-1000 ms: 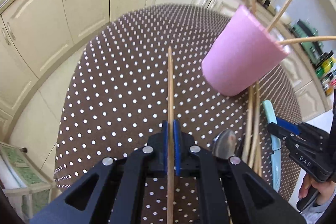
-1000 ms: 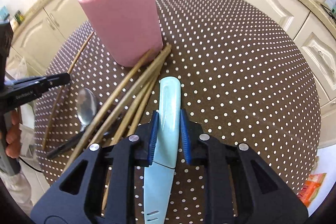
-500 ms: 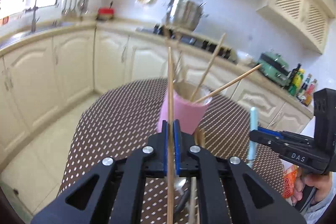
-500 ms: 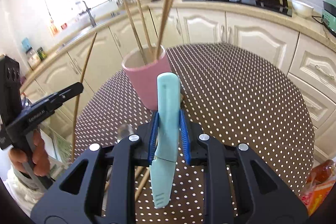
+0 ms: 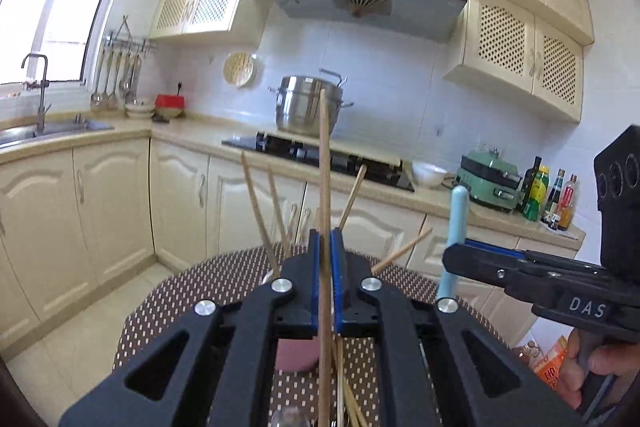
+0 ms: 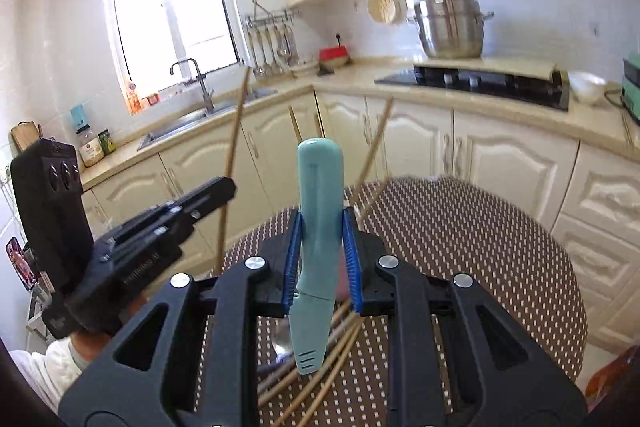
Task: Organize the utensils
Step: 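Carry the knife with the right tool and the chopstick with the left tool over the cup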
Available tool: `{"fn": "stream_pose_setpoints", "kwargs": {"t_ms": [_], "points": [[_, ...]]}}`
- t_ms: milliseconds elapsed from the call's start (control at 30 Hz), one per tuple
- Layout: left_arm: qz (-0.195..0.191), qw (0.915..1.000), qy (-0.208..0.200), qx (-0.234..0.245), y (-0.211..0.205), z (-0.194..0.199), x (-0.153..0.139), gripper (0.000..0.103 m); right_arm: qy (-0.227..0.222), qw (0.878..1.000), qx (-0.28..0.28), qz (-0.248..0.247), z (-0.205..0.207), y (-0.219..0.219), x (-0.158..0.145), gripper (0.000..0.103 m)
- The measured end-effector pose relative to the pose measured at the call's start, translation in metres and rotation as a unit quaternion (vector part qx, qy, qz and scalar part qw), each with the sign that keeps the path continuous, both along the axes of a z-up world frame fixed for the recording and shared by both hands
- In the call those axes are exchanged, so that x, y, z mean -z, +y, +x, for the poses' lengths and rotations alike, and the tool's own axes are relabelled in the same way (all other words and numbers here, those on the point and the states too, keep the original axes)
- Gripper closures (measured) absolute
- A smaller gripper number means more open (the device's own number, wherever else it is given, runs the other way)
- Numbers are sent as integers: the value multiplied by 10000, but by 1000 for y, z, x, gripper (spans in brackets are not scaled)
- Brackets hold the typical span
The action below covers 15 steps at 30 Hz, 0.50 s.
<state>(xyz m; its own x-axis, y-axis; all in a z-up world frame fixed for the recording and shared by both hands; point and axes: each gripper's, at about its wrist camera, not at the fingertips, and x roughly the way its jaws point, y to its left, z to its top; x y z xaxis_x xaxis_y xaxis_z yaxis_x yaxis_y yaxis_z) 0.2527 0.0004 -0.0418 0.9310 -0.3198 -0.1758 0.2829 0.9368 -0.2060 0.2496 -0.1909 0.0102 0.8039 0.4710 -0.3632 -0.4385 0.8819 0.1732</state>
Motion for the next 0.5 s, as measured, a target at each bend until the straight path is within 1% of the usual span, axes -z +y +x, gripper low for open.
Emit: {"fn": "stream_pose_setpoints", "kwargs": {"t_ms": [133, 200, 333, 400, 500], "points": [[-63, 9993, -363, -73, -5, 9, -12, 97, -343, 9993, 37, 146, 11, 11, -14, 82], [-122, 9983, -545, -188, -5, 15, -16, 97, -485, 9985, 85, 240, 18, 15, -21, 82], [-343, 9961, -722, -363, 0, 34, -22, 97, -689, 9970, 217, 285, 32, 24, -30, 82], [-388, 9951, -787, -446, 2, 44, -23, 97, -781, 9960, 297, 324, 40, 26, -32, 82], [-560, 9936, -826, -525, 7, 61, -24, 97, -870, 9949, 397, 324, 51, 29, -30, 82]]}}
